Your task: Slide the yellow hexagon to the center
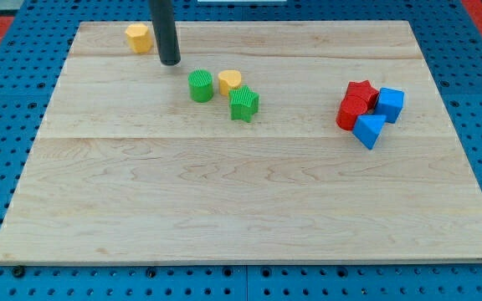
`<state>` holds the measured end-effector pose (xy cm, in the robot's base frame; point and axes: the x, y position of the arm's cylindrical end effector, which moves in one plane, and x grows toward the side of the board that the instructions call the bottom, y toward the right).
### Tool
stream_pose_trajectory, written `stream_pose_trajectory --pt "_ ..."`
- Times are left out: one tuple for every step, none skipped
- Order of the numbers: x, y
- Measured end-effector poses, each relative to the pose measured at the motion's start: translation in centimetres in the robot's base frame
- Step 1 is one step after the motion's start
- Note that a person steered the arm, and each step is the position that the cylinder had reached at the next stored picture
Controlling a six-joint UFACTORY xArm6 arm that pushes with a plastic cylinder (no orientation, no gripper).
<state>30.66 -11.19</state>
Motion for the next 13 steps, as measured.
stream_pose_trajectory --pt "3.4 3.9" --pt "0.3 1.1" --pt "-6.1 5.0" --pt "-10.6 0.6" --pt "-6.9 -7.0" --pt "3.8 -7.0" --pt "-1.3 -5.8" --pt "-1.2 -10.4" --pt "3.2 -12.0" --pt "6.5 -3.9" --pt "6.8 -9.3" --pt "9.8 -13.7" --pt "14.4 -7.9"
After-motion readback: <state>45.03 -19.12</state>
